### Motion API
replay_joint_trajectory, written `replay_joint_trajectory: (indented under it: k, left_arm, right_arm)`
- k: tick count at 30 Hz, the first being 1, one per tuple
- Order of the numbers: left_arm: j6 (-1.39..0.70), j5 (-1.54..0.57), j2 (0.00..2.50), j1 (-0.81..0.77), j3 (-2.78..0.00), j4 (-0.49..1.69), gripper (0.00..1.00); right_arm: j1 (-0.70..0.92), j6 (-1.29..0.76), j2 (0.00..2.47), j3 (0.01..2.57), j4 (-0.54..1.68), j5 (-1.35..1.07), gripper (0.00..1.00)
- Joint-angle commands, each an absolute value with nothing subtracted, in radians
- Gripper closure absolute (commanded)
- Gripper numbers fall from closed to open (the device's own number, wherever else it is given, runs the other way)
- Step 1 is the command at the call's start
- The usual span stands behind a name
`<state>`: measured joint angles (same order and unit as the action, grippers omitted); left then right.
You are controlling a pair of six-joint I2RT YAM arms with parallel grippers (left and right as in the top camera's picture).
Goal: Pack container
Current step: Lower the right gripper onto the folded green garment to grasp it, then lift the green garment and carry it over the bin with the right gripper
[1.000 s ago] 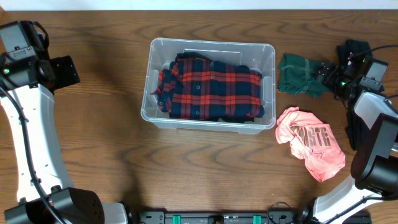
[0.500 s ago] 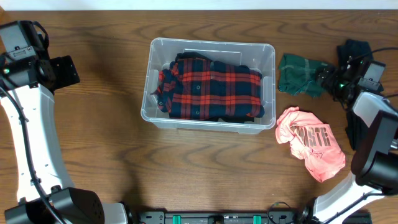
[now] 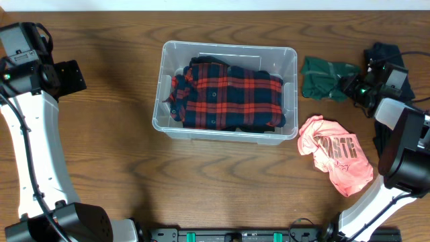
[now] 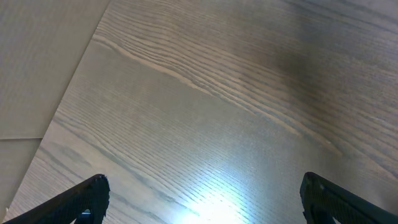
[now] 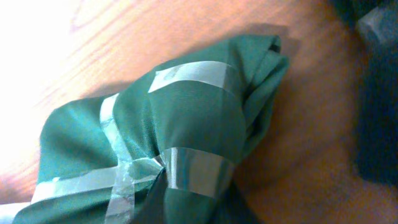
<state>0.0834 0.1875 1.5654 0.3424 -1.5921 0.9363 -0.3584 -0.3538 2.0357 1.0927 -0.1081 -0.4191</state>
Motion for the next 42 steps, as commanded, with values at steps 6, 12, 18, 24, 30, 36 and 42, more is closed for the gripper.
replay_joint_trajectory:
  k: [6,12,18,24,30,36,42]
  left_arm:
    - [0.093,0.196,1.568,0.344,-1.588,0.939,0.02]
    - [0.093,0.196,1.568,0.344,-1.588,0.939,0.02]
    - [0.093,0.196,1.568,0.344,-1.588,0.939,0.02]
    - [0.093,0.196,1.568,0.344,-1.588,0.939,0.02]
    - [0.093,0.196,1.568,0.344,-1.588,0.939,0.02]
    - [0.093,0.196,1.568,0.344,-1.588,0.939,0.02]
    - [0.093,0.195,1.568,0.344,-1.588,0.939,0.02]
  right_arm:
    - [-0.343,-0.351,1.962,1.098,-0.116,-0.493,0.99]
    - [-0.342,-0.361,1.732,1.098,-0.107,-0.541,0.99]
    - [-0.320,-0.429,1.495,1.098,-0.073,-0.558,0.99]
    - [-0.195,-0.535,1.375,1.098,-0.034,-0.553,0.99]
    - [0.060,-0.666,1.402,1.098,-0.043,-0.353,0.99]
    - [0.363,-0.781,1.507,1.098,-0.171,0.000,0.99]
    - [0.583,-0.925,1.662,1.098,-0.329,0.336,0.98]
